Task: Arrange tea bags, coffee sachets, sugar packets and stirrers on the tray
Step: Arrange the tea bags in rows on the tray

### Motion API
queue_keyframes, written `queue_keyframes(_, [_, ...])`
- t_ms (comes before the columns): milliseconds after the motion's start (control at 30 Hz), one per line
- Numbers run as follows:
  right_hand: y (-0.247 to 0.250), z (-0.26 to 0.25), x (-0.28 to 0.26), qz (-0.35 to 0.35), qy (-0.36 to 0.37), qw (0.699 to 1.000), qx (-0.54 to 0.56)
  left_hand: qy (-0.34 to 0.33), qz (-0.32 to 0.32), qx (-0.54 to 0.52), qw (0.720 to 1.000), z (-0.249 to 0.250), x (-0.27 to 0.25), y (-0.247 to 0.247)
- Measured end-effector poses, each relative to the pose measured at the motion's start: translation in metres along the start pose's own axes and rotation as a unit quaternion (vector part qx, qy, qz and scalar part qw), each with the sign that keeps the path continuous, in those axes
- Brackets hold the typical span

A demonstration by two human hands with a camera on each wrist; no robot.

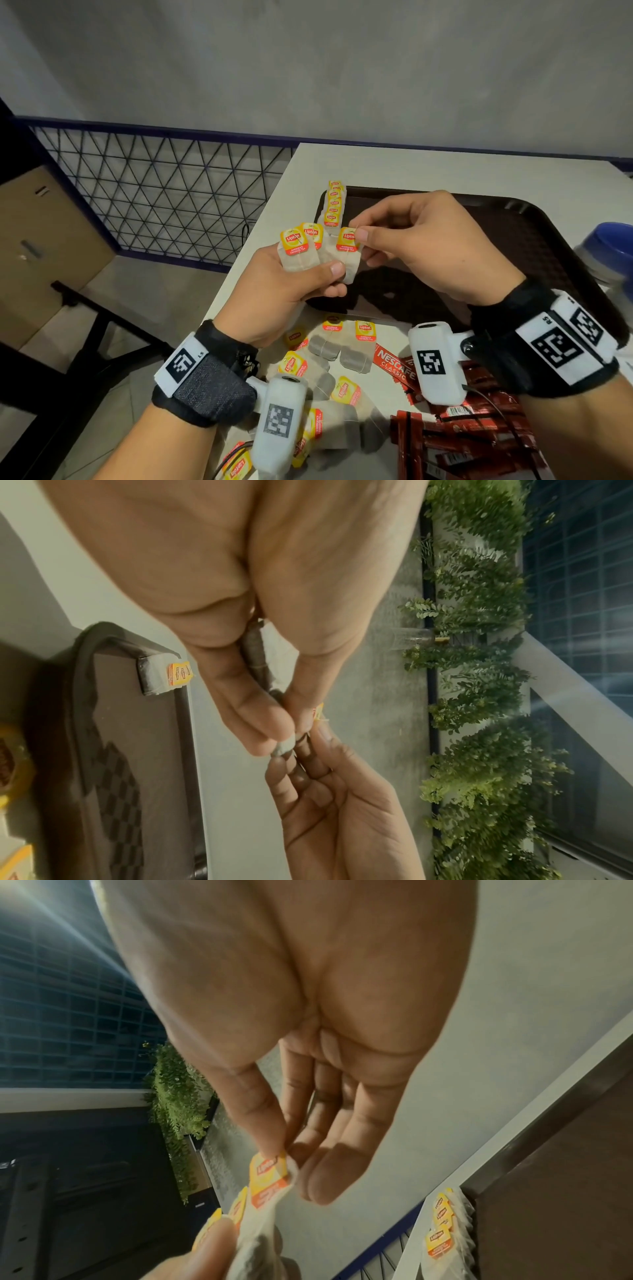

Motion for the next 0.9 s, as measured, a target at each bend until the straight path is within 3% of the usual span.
queue_keyframes(633, [0.0, 0.011, 0.004, -0.01, -0.001, 1.0, 0.023, -0.019, 0.006, 0.007, 1.0, 0.003, -0.001, 0.004])
queue_keyframes(900, [0.011, -0.002, 0.053, 0.033, 0.004, 0.996, -0.087, -0.004, 0.123, 0.042, 0.991, 0.001, 0.006, 0.019])
Point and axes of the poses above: each hand's wrist, its own x-axis towards the middle knuckle, its own y-axis out of the back of the hand, z = x × y, the point moved 1 cm from there along x, towards the middle knuckle, and after that the axes turned 2 degrees about -z, right-handed, at the moved point
